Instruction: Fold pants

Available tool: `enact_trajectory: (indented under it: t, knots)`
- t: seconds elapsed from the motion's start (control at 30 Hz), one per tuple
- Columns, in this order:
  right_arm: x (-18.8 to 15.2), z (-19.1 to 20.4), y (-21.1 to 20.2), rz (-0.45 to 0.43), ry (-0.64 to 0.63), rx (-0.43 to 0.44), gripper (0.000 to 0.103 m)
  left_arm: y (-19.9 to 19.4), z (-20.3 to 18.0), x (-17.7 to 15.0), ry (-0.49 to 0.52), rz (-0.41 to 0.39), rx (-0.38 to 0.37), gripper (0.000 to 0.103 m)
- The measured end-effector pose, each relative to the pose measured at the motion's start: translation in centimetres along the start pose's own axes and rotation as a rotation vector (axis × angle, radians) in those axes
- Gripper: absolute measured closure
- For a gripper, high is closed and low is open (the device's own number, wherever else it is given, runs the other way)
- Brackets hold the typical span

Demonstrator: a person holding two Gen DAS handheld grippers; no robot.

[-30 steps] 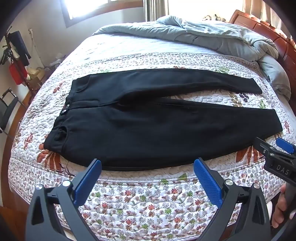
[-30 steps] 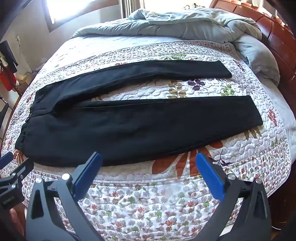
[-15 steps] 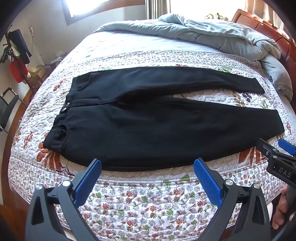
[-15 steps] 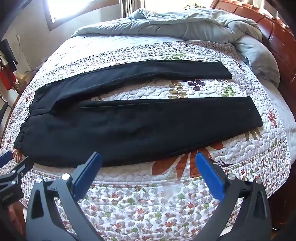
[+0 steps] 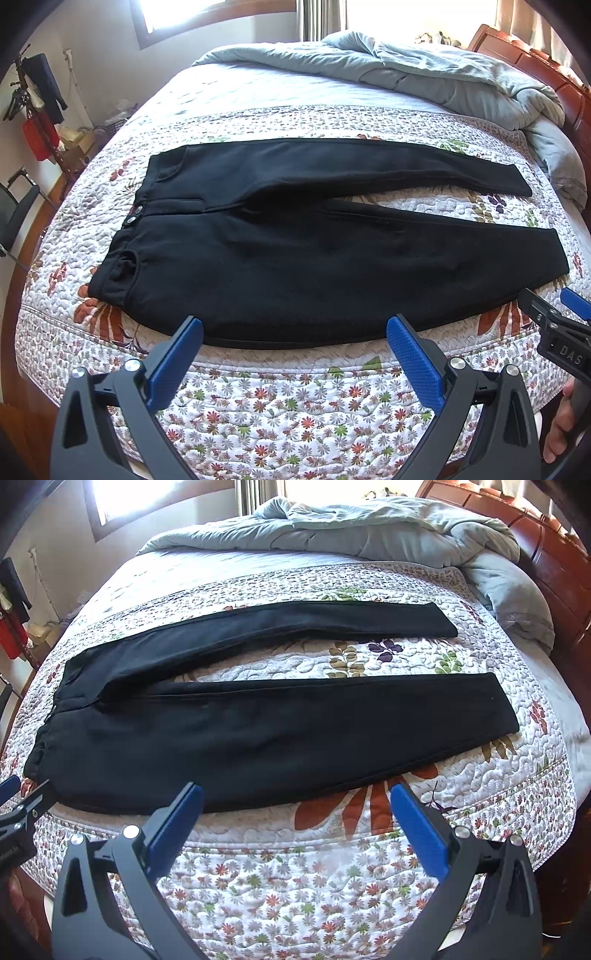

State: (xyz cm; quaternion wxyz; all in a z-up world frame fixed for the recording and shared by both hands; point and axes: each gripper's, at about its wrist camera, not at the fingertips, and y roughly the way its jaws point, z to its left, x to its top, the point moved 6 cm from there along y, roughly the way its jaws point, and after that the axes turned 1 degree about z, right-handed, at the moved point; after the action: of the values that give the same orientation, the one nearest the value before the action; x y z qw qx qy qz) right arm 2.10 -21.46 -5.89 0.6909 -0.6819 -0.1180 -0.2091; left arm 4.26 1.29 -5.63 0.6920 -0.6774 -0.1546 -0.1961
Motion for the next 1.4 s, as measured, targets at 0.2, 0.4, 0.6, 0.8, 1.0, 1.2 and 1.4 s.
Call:
enact_trajectory:
  t: [0.2, 0.4, 0.6, 0.8, 1.0, 1.2, 1.4]
  knots:
    - [0.12, 0.28, -0.31, -0.007, -0.009, 0.001, 0.002, 0.02, 0.08, 0.21, 0.0, -0.002, 0.005, 0.003]
    - [0.44, 0.43, -0.55, -0.009, -0.007, 0.006, 0.002, 0.07, 0.04, 0.43, 0.0, -0.002, 0.005, 0.003]
    - [0.5, 0.51, -0.38, -0.005, -0.005, 0.017, 0.002, 0.22, 0.08, 0.66, 0.0, -0.002, 0.005, 0.003]
    - [0.4, 0.59, -0.1, 0.0, -0.007, 0.017, 0.002, 0.31, 0.12, 0.73, 0.003, -0.001, 0.005, 0.003]
    - [0.46, 0.52, 0.04, 0.0, -0.008, 0.016, 0.002, 0.43, 0.11, 0.67, 0.005, 0.0, 0.005, 0.003]
    - [0.38, 0.56, 0.13, 0.004, -0.008, 0.017, 0.002, 0.54, 0.09, 0.6, 0.005, 0.0, 0.005, 0.003]
    - [0.33, 0.69, 0.14, 0.004, -0.011, 0.015, 0.002, 0.53, 0.08, 0.62, 0.005, 0.001, 0.005, 0.003]
